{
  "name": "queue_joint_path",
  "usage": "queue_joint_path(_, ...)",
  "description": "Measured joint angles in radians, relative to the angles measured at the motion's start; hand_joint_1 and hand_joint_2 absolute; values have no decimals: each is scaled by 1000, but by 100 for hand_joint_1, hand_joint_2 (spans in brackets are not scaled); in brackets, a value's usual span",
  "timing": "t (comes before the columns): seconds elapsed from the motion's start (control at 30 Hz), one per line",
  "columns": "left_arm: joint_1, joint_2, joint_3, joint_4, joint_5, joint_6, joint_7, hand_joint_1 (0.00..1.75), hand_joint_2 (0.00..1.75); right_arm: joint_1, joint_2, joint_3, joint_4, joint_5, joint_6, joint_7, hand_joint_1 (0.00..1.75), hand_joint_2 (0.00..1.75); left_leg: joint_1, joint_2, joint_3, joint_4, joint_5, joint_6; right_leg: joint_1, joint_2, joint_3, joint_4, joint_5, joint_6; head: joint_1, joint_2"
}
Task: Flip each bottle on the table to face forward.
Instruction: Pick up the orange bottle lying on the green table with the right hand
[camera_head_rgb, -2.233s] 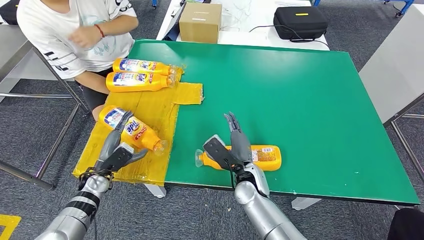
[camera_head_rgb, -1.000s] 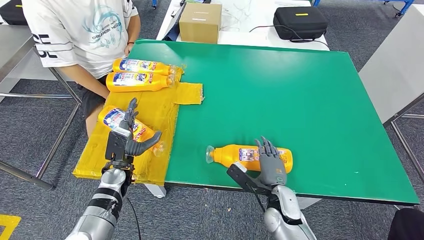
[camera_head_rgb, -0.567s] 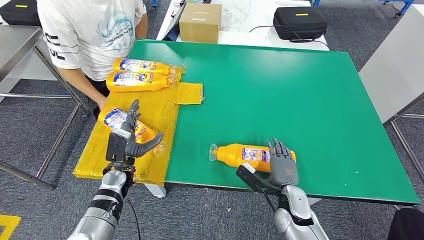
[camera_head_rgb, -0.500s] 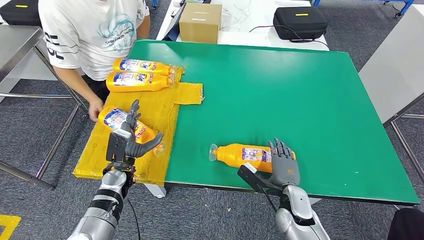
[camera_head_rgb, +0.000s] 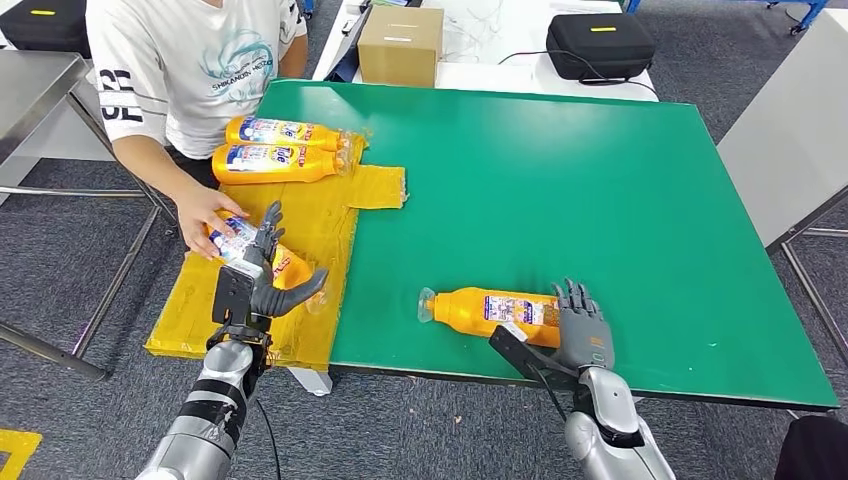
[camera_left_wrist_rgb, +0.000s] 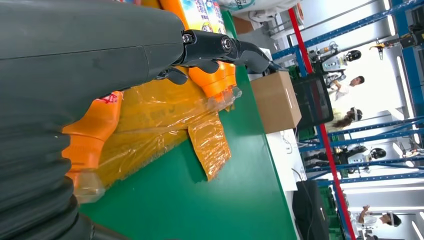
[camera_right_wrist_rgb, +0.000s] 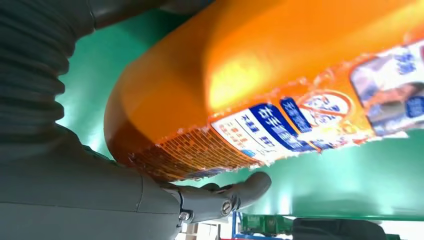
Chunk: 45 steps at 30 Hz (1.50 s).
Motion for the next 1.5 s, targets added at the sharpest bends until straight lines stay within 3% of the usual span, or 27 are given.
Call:
queue_joint_path(0.47, -10, 1, 1, 12, -5, -24, -7, 0, 175, -106, -13, -4, 106, -121, 102, -82, 175, 175, 0, 2, 6, 0, -1, 0, 0, 2, 4, 0, 0, 0, 0, 0)
queue_joint_path(0.67, -21, 1, 1, 21, -3, -33, -7, 0, 175, -130, -13, -3, 142, -138, 111, -98, 175, 175, 0, 5, 10, 0, -2, 0, 0, 3, 7, 0, 0, -1, 0, 0)
queue_joint_path(0.83, -34, 1, 1, 35, 8, -52, -8, 0, 175, -153, -4, -2, 178, -222, 91, -159, 175, 175, 0, 6, 12, 0, -2, 0, 0, 3, 9, 0, 2, -2, 0, 0)
queue_joint_path(0.93, -42, 0, 0, 41, 24, -58, 7, 0, 175, -145, 36, -3, 186, -302, 8, -219, 175, 175, 0, 6, 12, 0, -1, 0, 1, 3, 9, 0, 2, -3, 0, 0)
queue_joint_path(1.2, -62, -23, -34, 62, 125, -145, 96, 0, 175, -121, 213, 16, 189, -486, -235, -355, 175, 175, 1, 6, 6, 0, 0, 0, 1, 3, 3, 1, 2, -3, 0, 0)
queue_joint_path(1.5, -96, -35, -99, 103, 266, -284, 168, 0, 175, -193, 316, 74, 233, -610, -285, -434, 175, 175, 0, 5, 1, 0, 0, 0, 0, 3, -1, 1, 2, -3, 0, 0)
